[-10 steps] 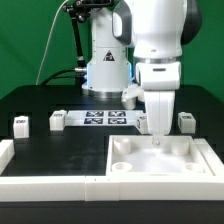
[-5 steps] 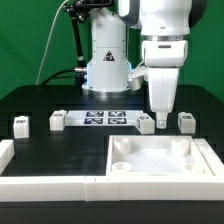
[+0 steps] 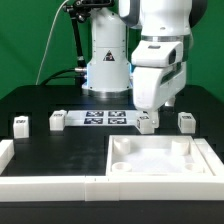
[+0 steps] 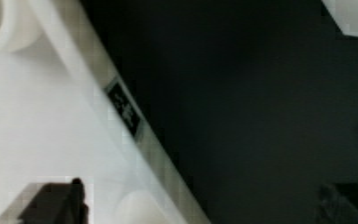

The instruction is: Assemble one leg

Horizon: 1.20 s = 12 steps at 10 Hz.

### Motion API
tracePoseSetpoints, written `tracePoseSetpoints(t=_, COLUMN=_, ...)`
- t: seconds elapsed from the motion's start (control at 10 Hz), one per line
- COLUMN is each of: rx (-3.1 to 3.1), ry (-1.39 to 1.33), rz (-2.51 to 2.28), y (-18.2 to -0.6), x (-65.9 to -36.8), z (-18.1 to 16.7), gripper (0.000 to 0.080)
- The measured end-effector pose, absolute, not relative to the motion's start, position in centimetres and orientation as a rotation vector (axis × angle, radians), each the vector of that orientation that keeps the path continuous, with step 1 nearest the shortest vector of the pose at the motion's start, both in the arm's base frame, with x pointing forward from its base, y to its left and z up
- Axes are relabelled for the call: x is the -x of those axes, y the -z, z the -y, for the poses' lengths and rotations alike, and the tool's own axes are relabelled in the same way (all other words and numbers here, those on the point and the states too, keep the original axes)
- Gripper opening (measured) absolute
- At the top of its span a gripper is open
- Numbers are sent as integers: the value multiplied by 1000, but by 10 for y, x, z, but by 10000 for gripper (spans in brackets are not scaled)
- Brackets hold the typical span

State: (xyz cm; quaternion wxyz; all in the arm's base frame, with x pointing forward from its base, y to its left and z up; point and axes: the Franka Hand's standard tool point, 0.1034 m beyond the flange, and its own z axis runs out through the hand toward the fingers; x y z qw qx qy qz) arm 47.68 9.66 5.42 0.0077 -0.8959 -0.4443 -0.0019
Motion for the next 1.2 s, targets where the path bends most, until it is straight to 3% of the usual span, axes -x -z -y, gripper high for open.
tracePoseSetpoints(t=0.6, rx=3090, ry=-70, rz=152, y=-48, x=-438, z=-155, gripper=649)
tracePoseSetpoints(t=1.1, rx=3097, ry=-137, rz=92, y=-48, x=-436, z=-159, gripper=649)
tracePoseSetpoints(t=1.2, rx=3102, ry=-272, rz=100, y=-46, x=-428, z=-155, gripper=649)
